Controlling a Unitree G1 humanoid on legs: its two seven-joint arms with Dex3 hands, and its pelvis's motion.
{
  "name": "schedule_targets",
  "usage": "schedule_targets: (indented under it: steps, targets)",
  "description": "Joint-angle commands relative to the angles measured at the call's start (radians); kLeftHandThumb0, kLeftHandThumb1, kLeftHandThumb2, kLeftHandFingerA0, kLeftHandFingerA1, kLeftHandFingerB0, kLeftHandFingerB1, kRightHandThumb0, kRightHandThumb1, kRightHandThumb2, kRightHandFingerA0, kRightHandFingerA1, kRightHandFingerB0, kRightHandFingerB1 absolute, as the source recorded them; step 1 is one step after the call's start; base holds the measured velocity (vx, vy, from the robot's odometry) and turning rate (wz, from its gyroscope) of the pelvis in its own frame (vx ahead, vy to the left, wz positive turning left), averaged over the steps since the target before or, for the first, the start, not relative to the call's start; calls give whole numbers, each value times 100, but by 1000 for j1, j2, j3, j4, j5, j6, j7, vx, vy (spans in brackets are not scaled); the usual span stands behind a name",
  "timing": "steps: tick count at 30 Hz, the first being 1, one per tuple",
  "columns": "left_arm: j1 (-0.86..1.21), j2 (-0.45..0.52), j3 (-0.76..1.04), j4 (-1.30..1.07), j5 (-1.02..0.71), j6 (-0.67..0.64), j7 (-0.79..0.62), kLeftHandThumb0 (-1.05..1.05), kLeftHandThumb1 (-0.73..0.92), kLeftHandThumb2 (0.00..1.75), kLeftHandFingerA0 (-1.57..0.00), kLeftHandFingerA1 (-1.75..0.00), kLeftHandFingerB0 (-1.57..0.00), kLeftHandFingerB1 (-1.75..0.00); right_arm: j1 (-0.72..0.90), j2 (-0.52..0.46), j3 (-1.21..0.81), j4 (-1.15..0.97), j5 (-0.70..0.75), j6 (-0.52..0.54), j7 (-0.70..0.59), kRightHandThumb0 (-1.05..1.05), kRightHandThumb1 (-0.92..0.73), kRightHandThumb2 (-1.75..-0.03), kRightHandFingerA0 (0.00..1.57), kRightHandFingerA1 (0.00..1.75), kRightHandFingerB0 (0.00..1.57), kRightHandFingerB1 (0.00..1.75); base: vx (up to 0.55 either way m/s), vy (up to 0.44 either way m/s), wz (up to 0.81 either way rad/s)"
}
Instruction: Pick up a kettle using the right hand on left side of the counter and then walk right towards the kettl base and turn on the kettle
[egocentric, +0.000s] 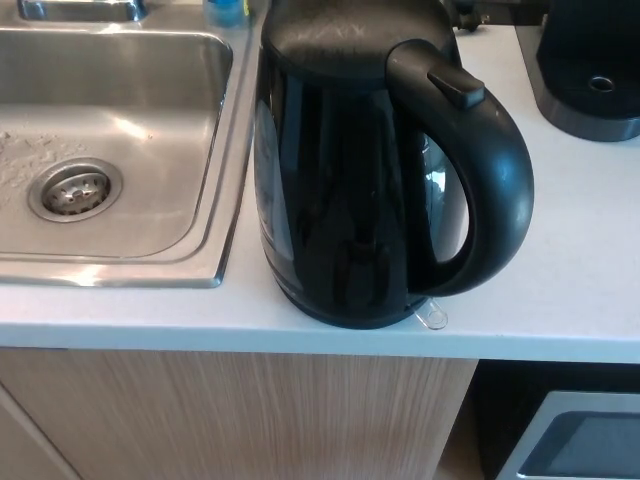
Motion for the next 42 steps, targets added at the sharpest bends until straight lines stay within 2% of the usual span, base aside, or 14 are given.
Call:
schedule_targets:
  steps: [1, 19, 23, 24, 25, 27, 29, 31, 32, 34, 35, 39, 41, 42]
  targets:
    - [2, 9, -2, -13, 8, -14, 18, 13, 63, 92, -102, -89, -97, -83, -1, -25, 7, -1, 45, -45, 2, -10, -75, -62, 103, 106, 80, 57, 0, 0, 0]
    - [0, 17, -19, -5, 23, -6, 28, 14, 64, 91, -102, -87, -96, -81, 12, -34, 25, 15, 81, -71, -3, -10, -74, -61, 102, 106, 80, 57, 0, 0, 0]
    - [2, 13, -13, -22, 8, 2, 19, 14, 61, 94, -101, -90, -95, -83, 10, -32, 27, 32, 87, -86, -7, -13, -73, -61, 103, 106, 81, 57, 0, 0, 0]
    - [3, 12, -12, -20, 8, -3, 14, 18, 56, 103, -98, -93, -91, -87, 9, -30, 25, 34, 93, -83, -2, -13, -73, -61, 103, 106, 82, 57, 0, 0, 0]
    - [-1, 18, -13, -8, 13, -5, 18, 15, 64, 90, -100, -85, -96, -80, 8, -25, 25, 34, 95, -75, -2, -12, -74, -61, 102, 106, 82, 57, 0, 0, 0]
    - [-1, 20, -14, -4, 15, -8, 17, 14, 64, 91, -100, -86, -96, -79, 9, -22, 24, 40, 105, -89, -2, -12, -74, -61, 103, 107, 82, 59, 0, 0, 0]
    - [5, 15, -11, -21, 9, -3, 17, 17, 57, 103, -97, -93, -91, -87, 5, -24, 22, 58, 115, -98, 4, -11, -74, -62, 103, 105, 82, 58, 0, 0, 0]
    - [12, 12, -13, -36, 11, -3, 25, 19, 56, 104, -97, -94, -91, -88, 2, -26, 23, 78, 122, -114, 2, -11, -74, -61, 103, 103, 81, 58, 0, 0, 0]
    - [9, 15, -11, -29, 9, 1, 22, 15, 64, 94, -98, -91, -93, -83, -2, -27, 22, 84, 130, -115, 11, -11, -74, -61, 103, 103, 81, 58, 0, 0, 0]
    - [11, 15, -10, -30, 8, 0, 18, 17, 58, 103, -99, -95, -92, -87, -4, -29, 23, 88, 135, -117, 17, -11, -73, -61, 103, 102, 80, 58, 0, 0, 0]
    - [11, 15, -10, -31, 7, 0, 17, 14, 64, 93, -100, -92, -94, -83, -7, -29, 24, 90, 136, -117, 18, -10, -73, -60, 104, 101, 80, 57, 0, 0, 0]
    - [-2, 22, -8, -12, 8, 5, 12, 15, 64, 92, -98, -88, -94, -81, -17, -32, 27, 102, 138, -117, 18, -10, -73, -59, 103, 100, 80, 56, 0, 0, 0]
    - [8, 17, -13, -22, 13, -10, 15, 17, 55, 107, -98, -95, -93, -89, -11, -31, 28, 104, 141, -123, 15, -10, -73, -59, 102, 100, 80, 56, 0, 0, 0]
    - [7, 17, -15, -22, 16, -8, 20, 17, 55, 107, -98, -95, -92, -88, -12, -32, 29, 107, 141, -124, 14, -10, -74, -61, 103, 102, 80, 57, 0, 0, 0]
